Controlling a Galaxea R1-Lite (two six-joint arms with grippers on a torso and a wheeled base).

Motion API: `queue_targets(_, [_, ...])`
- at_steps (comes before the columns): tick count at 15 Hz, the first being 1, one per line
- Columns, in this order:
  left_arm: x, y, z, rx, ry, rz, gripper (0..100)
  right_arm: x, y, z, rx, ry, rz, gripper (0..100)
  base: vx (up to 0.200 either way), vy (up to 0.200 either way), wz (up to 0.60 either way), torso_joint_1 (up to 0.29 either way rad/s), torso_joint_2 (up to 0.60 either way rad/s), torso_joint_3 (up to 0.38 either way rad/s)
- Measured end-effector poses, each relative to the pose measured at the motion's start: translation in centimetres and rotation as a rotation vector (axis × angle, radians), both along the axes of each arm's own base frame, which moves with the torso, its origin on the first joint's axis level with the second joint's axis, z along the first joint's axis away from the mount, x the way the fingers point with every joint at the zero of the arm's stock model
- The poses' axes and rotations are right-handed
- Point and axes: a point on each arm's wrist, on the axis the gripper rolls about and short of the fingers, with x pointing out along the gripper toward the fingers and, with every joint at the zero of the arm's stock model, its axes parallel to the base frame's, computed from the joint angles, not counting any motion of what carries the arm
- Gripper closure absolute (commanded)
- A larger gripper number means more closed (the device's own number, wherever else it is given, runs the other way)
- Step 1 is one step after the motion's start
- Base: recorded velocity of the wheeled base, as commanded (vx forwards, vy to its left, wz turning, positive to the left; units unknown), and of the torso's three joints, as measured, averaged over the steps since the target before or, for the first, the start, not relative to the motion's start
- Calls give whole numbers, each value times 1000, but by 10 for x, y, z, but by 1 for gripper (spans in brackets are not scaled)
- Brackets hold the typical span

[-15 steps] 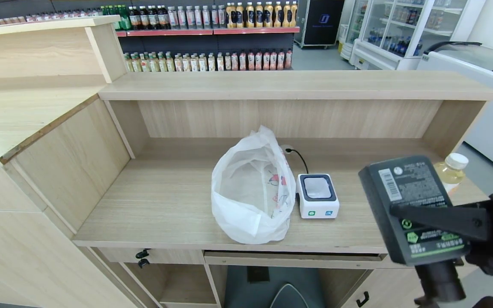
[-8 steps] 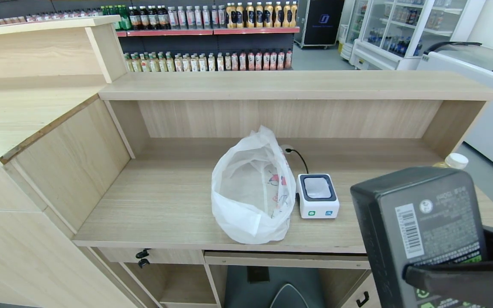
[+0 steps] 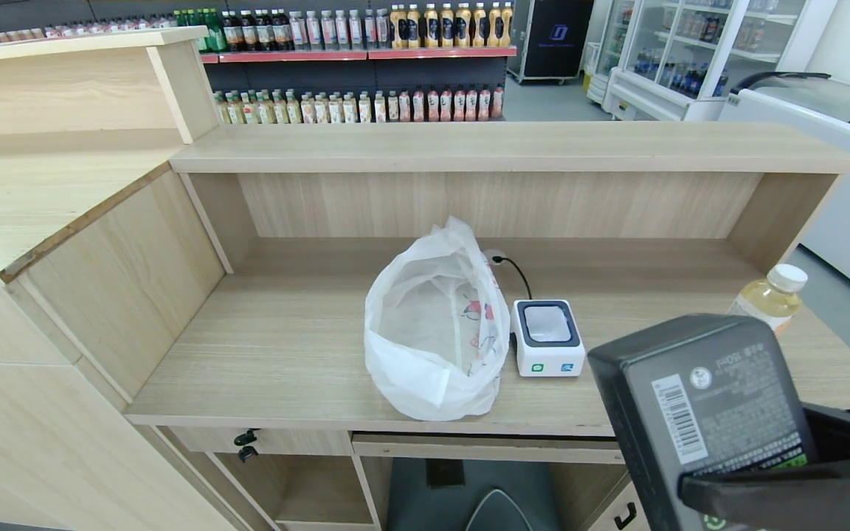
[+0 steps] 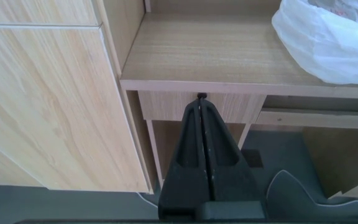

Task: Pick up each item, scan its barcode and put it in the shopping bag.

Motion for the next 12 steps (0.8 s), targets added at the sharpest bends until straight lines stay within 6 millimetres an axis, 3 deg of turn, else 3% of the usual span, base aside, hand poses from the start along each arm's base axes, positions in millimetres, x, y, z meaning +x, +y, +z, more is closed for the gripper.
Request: queue_targets(12, [0, 0, 0, 0, 0, 0, 100, -8, -5, 5, 21, 13, 12, 100, 0, 0, 0, 0, 0, 0])
